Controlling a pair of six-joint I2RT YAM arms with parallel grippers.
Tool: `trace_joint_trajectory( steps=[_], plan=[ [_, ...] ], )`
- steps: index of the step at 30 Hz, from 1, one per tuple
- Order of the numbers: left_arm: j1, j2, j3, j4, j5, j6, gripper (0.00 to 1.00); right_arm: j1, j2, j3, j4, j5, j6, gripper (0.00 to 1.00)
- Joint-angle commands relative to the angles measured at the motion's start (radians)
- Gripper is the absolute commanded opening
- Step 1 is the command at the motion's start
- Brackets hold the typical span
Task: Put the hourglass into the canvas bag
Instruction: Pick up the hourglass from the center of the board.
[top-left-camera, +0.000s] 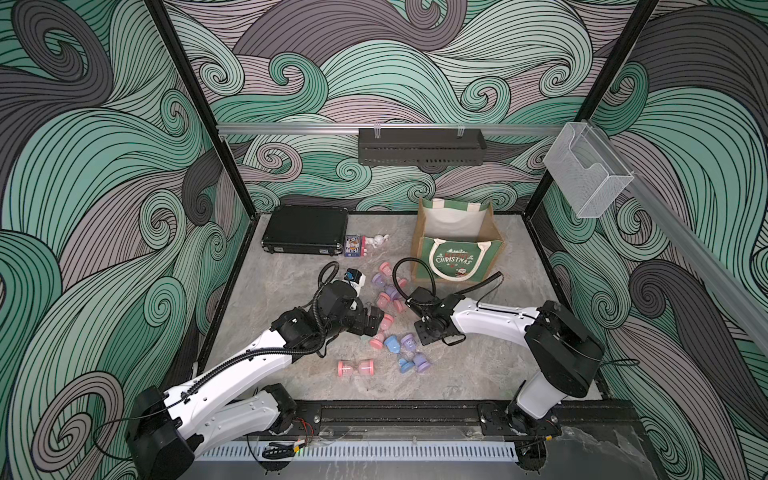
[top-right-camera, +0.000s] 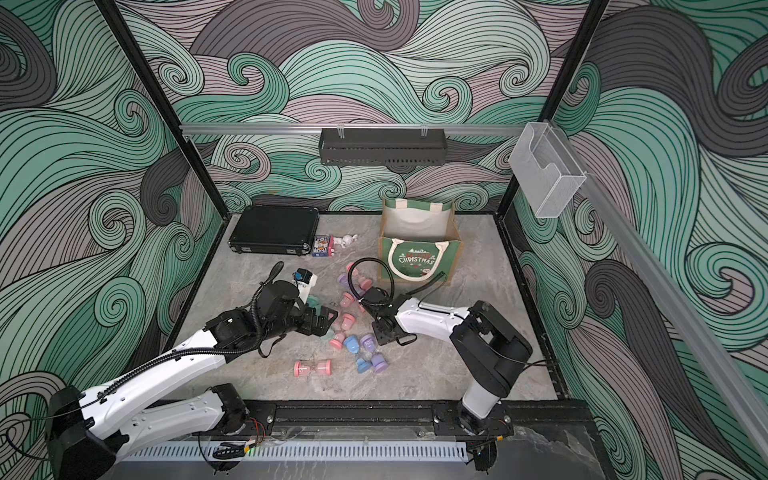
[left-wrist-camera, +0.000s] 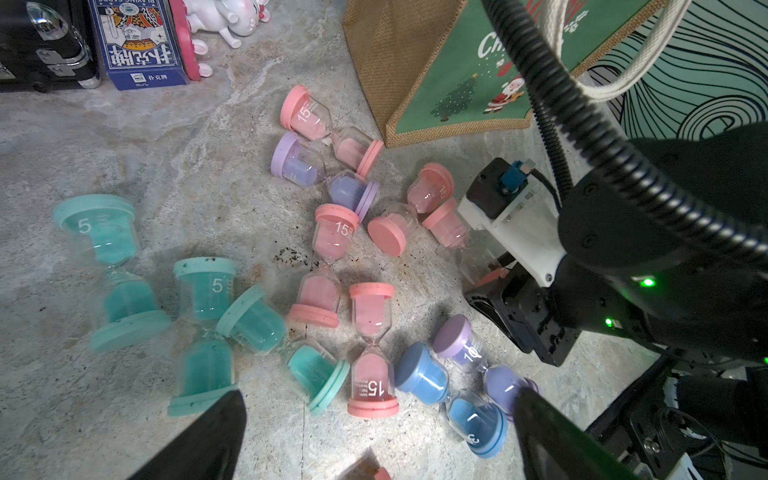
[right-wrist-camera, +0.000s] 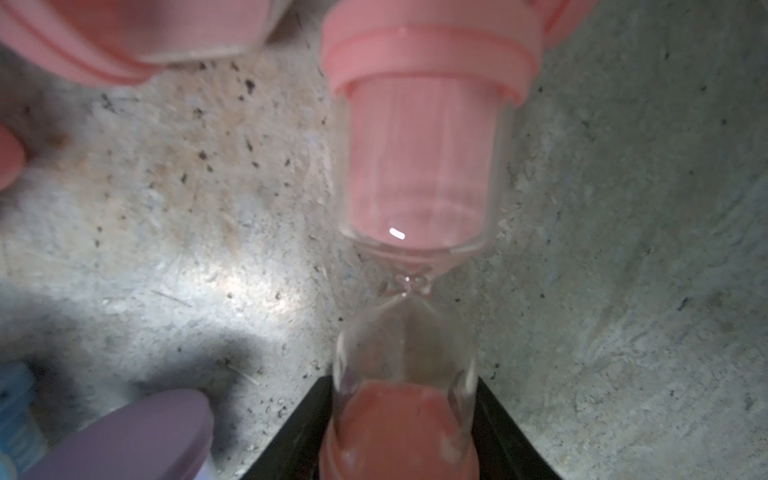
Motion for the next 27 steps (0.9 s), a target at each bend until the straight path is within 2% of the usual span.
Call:
trace_joint_trajectory(
  steps=[1,13,27],
  plan=[
    [0.007,-0.012,0.002,0.009,-0.017,0.009,0.99,0.004,0.030,-0.021,0.007,0.039,0.012,0.53],
    [0.006,-0.016,0.023,0.001,-0.026,0.014,0.98,0.004,0.002,-0.020,-0.001,0.042,-0.003,0.42],
    [0.006,-0.028,0.051,-0.011,-0.033,0.017,0.99,0.003,-0.160,-0.021,-0.037,0.050,-0.038,0.29]
  ],
)
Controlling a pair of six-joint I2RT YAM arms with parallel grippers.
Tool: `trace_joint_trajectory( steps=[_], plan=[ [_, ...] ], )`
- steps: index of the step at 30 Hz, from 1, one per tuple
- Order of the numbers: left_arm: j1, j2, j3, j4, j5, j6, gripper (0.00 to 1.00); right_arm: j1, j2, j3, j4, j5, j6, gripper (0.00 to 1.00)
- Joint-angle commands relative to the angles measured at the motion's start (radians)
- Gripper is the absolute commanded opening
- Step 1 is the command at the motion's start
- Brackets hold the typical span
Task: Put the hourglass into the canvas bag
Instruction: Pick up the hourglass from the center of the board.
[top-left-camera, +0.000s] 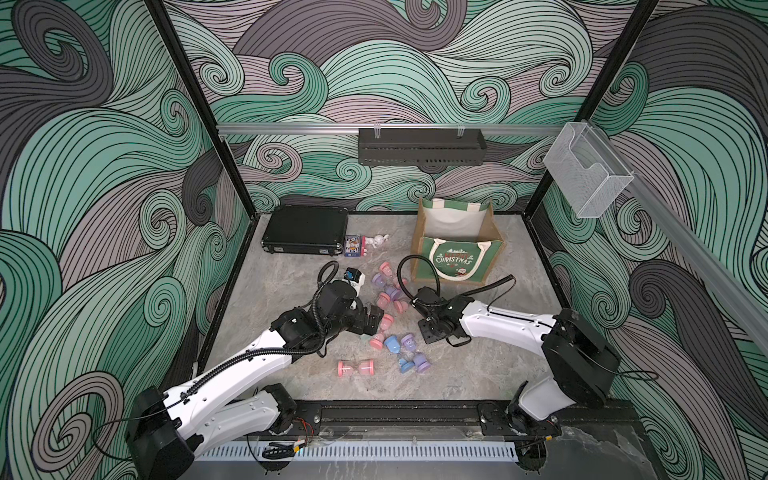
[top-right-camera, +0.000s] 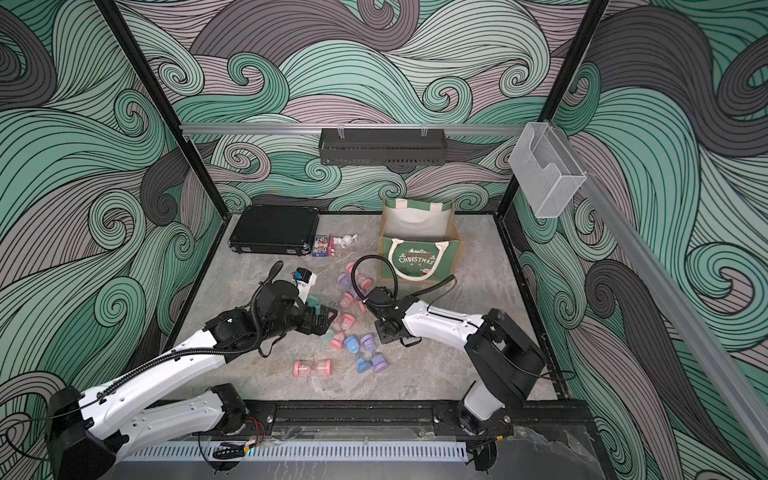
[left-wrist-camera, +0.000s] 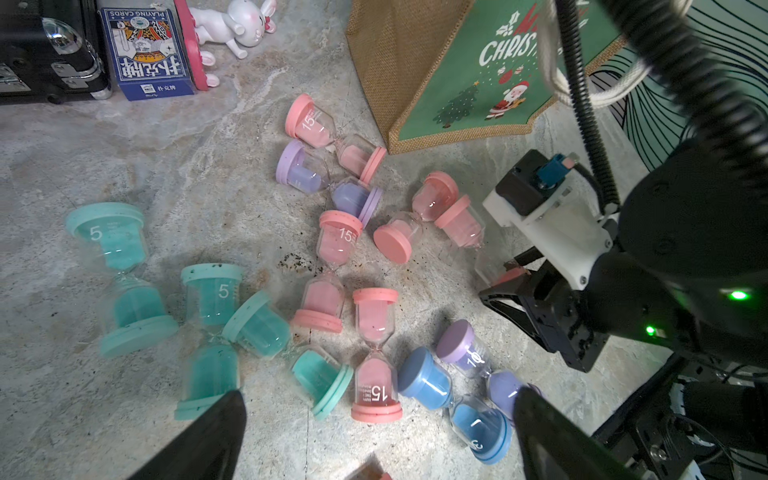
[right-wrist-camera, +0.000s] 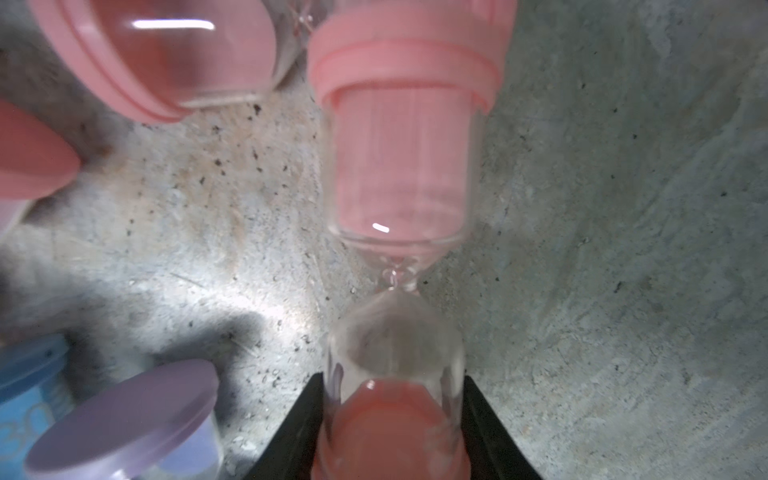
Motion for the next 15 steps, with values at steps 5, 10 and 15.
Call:
trace_joint_trajectory(
  steps=[5,10,15],
  plan=[
    [0.006,-0.050,0.060,-0.025,-0.025,0.011,0.99,0.001,-0.157,0.022,-0.057,-0.006,-0.037,0.26],
    [0.006,-0.062,0.091,-0.044,-0.037,0.016,0.99,0.000,-0.271,0.068,-0.107,-0.052,-0.090,0.25],
    [0.006,-0.059,0.146,-0.072,-0.058,0.027,0.98,-0.008,-0.368,0.145,-0.157,-0.090,-0.135,0.25]
  ],
)
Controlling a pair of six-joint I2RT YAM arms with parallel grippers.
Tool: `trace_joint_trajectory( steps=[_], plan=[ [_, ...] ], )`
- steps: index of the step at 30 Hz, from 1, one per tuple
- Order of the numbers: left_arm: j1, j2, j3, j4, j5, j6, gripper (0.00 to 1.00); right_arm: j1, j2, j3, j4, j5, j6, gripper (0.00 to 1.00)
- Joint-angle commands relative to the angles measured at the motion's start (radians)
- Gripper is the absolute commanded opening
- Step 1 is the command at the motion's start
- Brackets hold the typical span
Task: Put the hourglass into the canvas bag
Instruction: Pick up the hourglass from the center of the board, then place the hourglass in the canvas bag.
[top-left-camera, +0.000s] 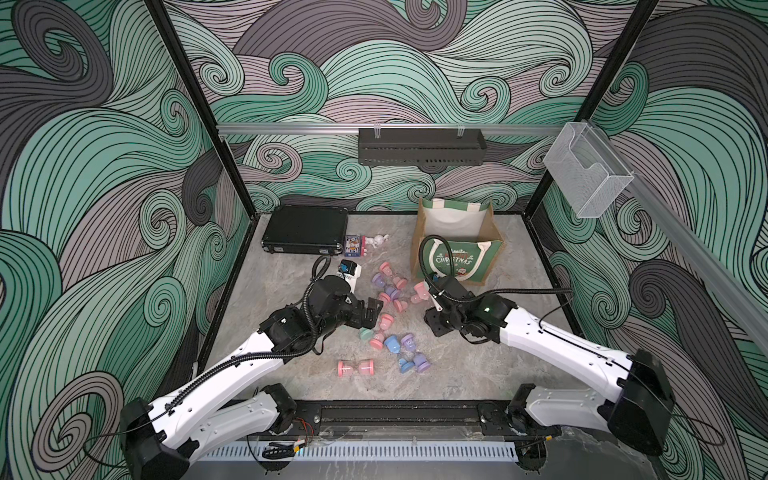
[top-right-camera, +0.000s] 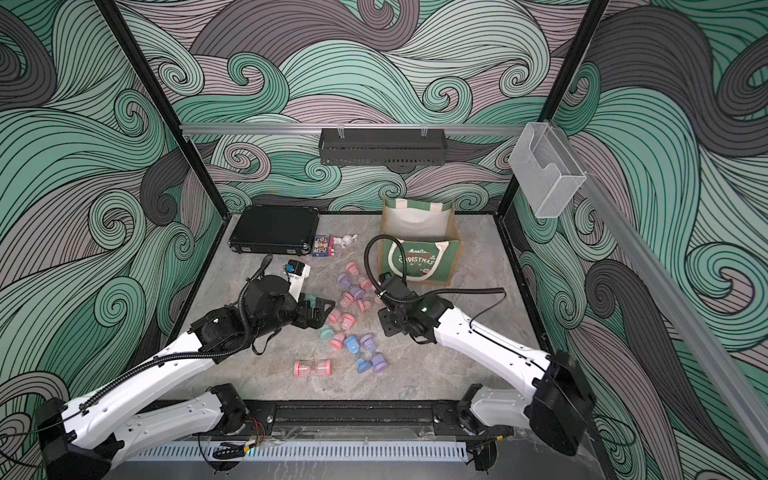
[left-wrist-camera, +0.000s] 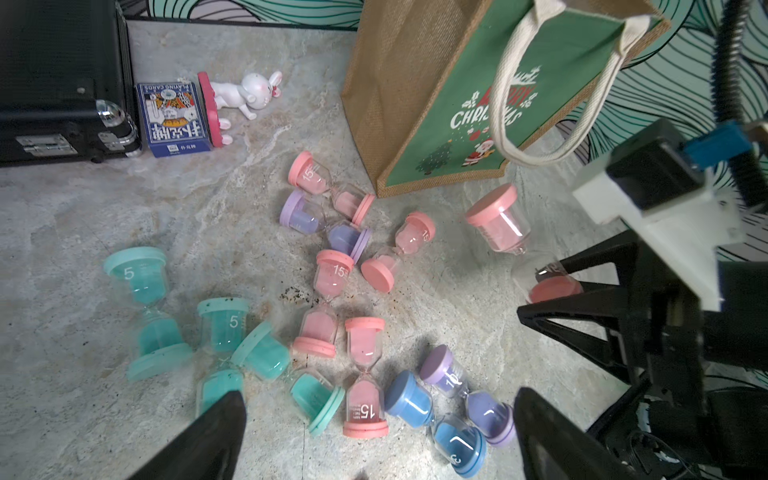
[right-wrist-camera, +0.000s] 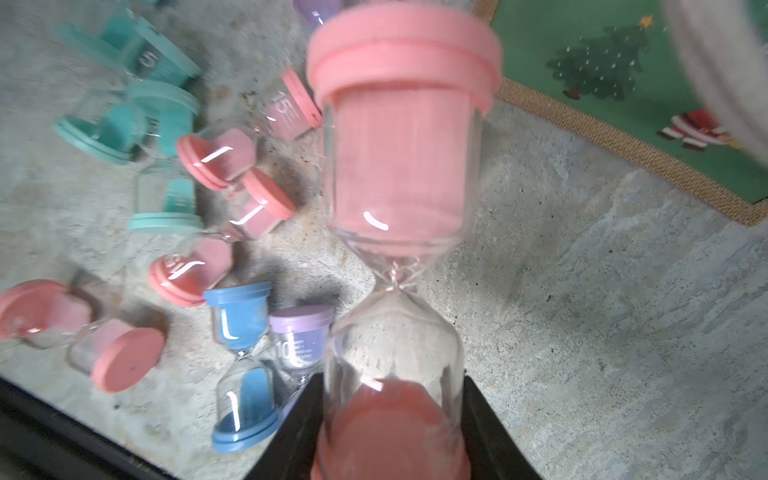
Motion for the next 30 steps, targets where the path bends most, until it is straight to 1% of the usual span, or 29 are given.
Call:
trace_joint_trajectory(
  steps=[1,5,9,13,16,22,26,30],
  plan=[
    [0.006,-0.010,0.067,-0.034,-0.033,0.022,0.99,-0.010,-0.054,0.085,-0.052,-0.039,-0.049,0.25],
    [0.006,0.004,0.116,-0.043,-0.050,0.027,0.99,-0.034,-0.073,0.189,-0.101,-0.080,-0.061,0.25],
    [0.006,0.026,0.166,-0.041,-0.054,0.044,0.99,-0.081,-0.047,0.329,-0.169,-0.114,-0.060,0.24],
    [0.008,0.047,0.218,-0.036,-0.069,0.055,0.99,-0.142,-0.003,0.455,-0.197,-0.114,-0.079,0.24],
    [0.008,0.063,0.238,-0.014,-0.068,0.061,0.99,-0.207,0.035,0.525,-0.200,-0.124,-0.086,0.24],
    [0.010,0.128,0.297,0.001,-0.049,0.074,0.99,-0.332,0.155,0.653,-0.215,-0.137,-0.068,0.24],
    [0.011,0.174,0.315,0.032,-0.036,0.075,0.98,-0.390,0.256,0.732,-0.226,-0.141,-0.054,0.23],
    [0.016,0.229,0.351,0.025,-0.026,0.081,0.99,-0.430,0.350,0.809,-0.225,-0.141,-0.053,0.23]
  ],
)
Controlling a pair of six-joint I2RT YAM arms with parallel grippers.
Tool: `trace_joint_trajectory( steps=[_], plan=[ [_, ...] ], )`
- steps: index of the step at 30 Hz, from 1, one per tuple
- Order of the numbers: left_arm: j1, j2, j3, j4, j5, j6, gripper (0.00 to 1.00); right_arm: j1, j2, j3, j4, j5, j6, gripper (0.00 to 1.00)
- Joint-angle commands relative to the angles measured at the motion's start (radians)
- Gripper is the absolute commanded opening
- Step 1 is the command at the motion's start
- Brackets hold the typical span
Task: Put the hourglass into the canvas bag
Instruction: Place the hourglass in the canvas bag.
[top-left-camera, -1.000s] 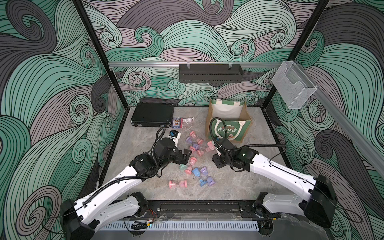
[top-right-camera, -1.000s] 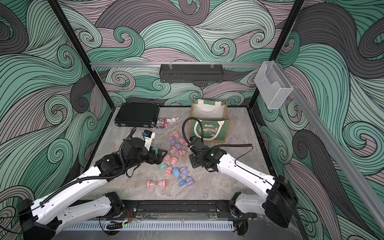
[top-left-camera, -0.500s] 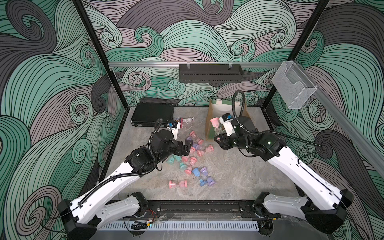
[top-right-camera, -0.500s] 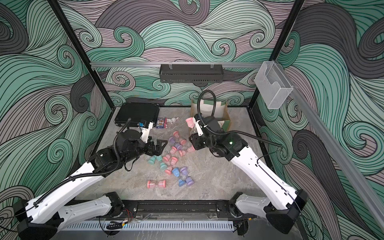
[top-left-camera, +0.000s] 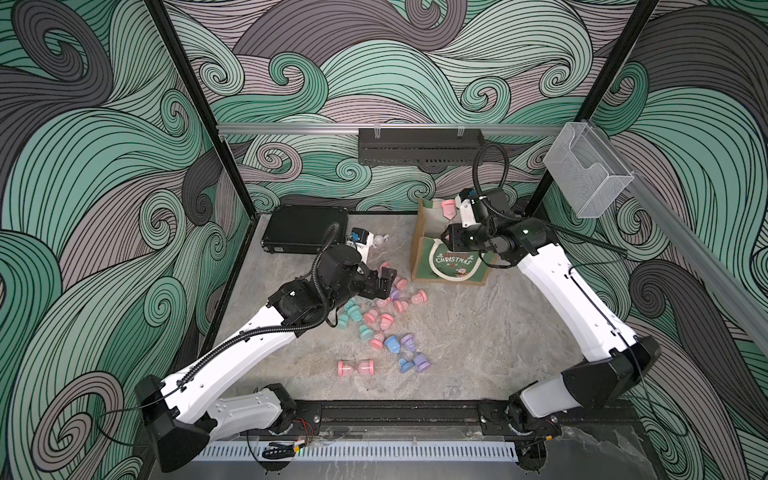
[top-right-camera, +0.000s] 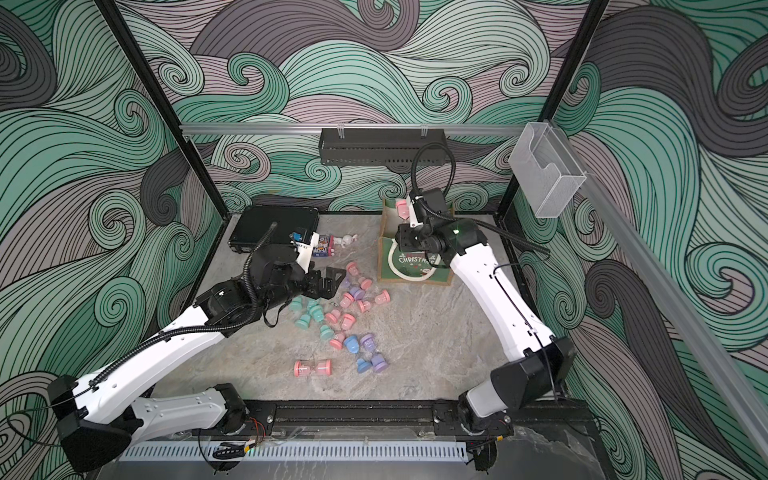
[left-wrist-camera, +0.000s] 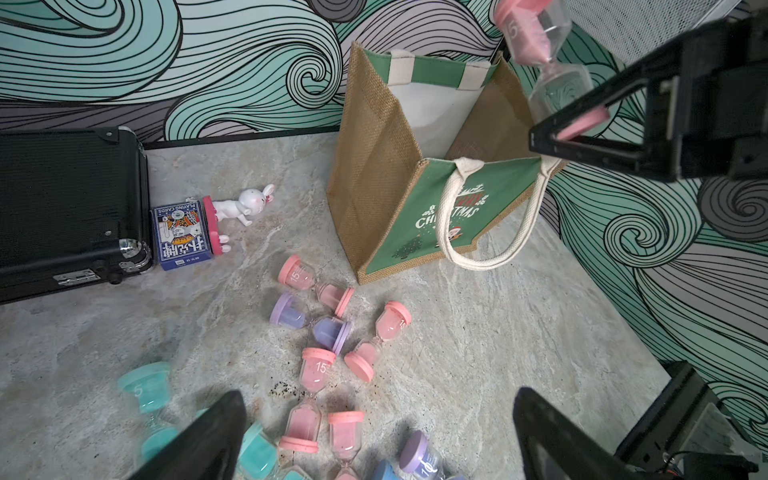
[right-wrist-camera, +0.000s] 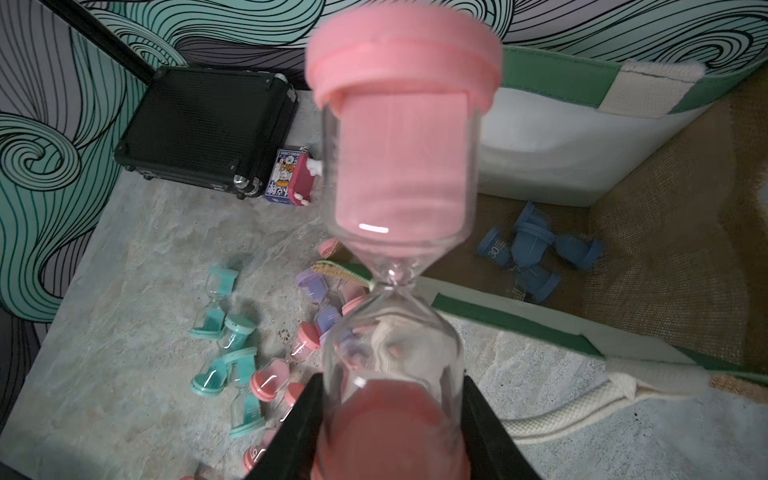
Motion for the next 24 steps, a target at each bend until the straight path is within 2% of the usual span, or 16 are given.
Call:
trace_joint_trajectory(
  steps=[1,13,24],
  plan=[
    [0.017,0.036,0.057,0.021,0.014,0.016,0.98,-0.029,0.062,0.078,-0.004,-0.014,0.009,0.23],
    [0.055,0.125,0.079,0.063,0.029,-0.020,0.99,-0.091,0.330,0.278,-0.065,-0.091,0.013,0.22],
    [0.084,0.142,0.062,0.098,0.067,-0.050,0.98,-0.099,0.457,0.274,-0.073,-0.116,0.019,0.24]
  ],
)
